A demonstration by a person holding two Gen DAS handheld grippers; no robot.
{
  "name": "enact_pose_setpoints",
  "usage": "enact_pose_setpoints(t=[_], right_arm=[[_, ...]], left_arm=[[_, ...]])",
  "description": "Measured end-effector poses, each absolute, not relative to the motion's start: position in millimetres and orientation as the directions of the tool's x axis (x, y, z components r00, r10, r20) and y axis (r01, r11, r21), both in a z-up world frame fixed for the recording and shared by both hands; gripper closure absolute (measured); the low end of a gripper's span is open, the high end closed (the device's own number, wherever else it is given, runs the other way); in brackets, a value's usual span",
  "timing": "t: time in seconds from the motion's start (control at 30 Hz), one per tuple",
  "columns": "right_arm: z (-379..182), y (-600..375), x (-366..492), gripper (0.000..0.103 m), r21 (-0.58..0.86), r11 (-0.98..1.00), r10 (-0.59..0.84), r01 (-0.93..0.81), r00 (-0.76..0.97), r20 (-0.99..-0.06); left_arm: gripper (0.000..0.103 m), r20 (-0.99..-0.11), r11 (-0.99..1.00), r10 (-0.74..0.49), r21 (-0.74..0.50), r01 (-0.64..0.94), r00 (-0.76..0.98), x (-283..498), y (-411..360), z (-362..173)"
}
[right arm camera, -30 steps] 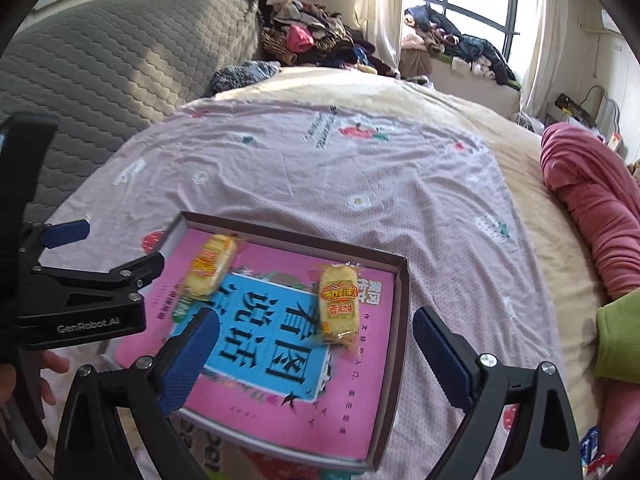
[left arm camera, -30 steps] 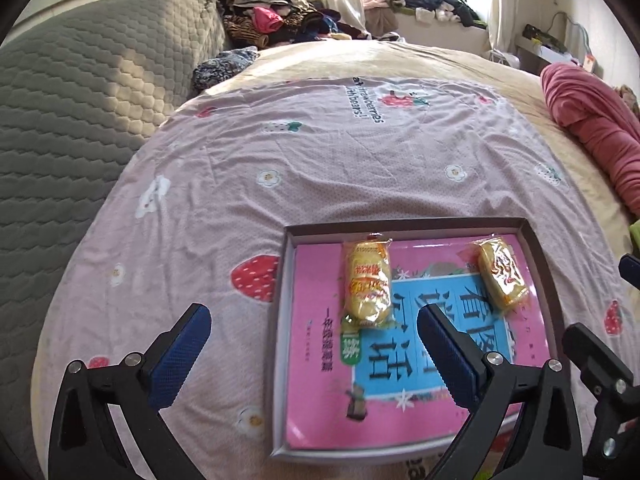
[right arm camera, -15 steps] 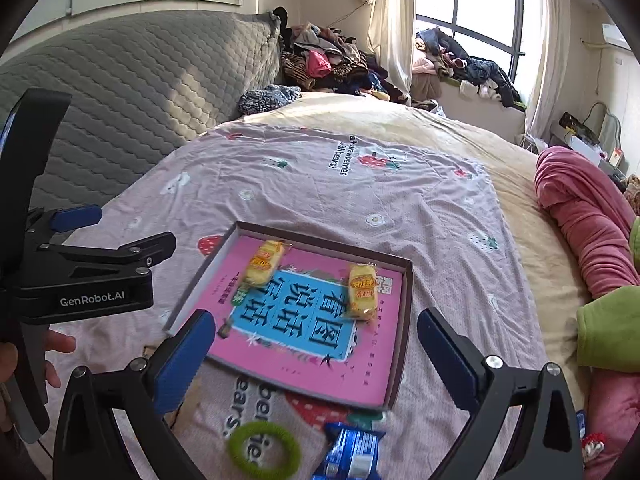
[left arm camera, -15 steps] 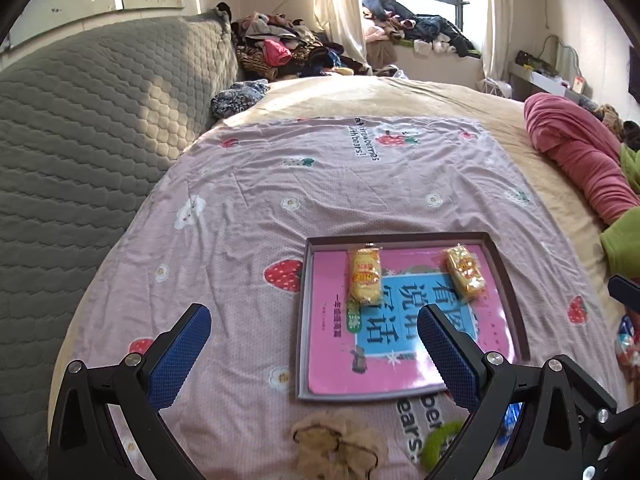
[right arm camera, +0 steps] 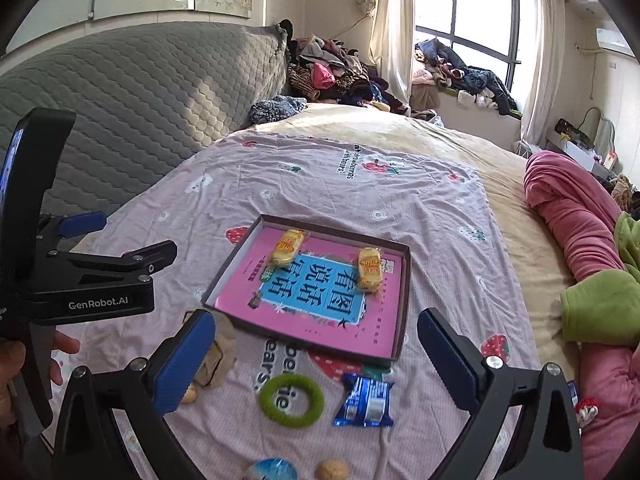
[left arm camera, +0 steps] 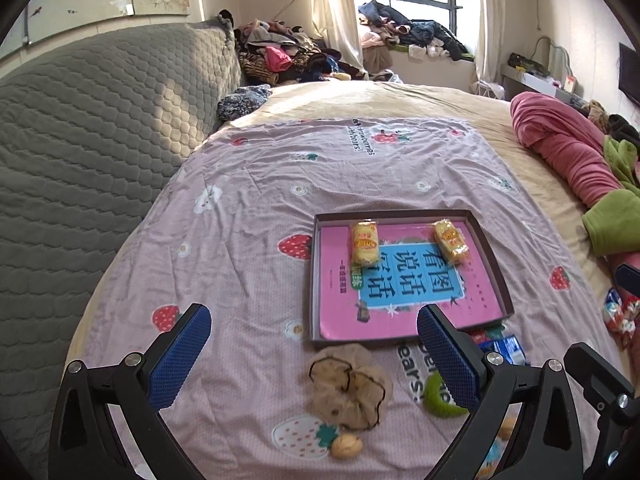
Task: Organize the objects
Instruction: 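Withdraw both grippers from the tray toward the walnut and the egg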
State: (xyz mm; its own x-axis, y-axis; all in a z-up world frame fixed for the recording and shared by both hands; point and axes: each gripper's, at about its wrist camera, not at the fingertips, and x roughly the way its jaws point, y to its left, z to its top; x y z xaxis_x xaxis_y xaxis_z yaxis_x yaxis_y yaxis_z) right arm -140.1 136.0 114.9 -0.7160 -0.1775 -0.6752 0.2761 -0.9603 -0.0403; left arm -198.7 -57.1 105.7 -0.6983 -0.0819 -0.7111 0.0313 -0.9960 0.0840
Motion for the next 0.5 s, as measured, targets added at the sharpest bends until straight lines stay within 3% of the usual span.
enact_pose_setpoints(t=[0.5], right_arm=[[101, 144, -78, 0.001, -0.035, -0.958, -0.185, 0.285, -0.706, -0.684]], left_arm=[[0.000, -0.717, -0.996, -0.063, 0.089, -0.001, -0.694, -133, -55, 88]])
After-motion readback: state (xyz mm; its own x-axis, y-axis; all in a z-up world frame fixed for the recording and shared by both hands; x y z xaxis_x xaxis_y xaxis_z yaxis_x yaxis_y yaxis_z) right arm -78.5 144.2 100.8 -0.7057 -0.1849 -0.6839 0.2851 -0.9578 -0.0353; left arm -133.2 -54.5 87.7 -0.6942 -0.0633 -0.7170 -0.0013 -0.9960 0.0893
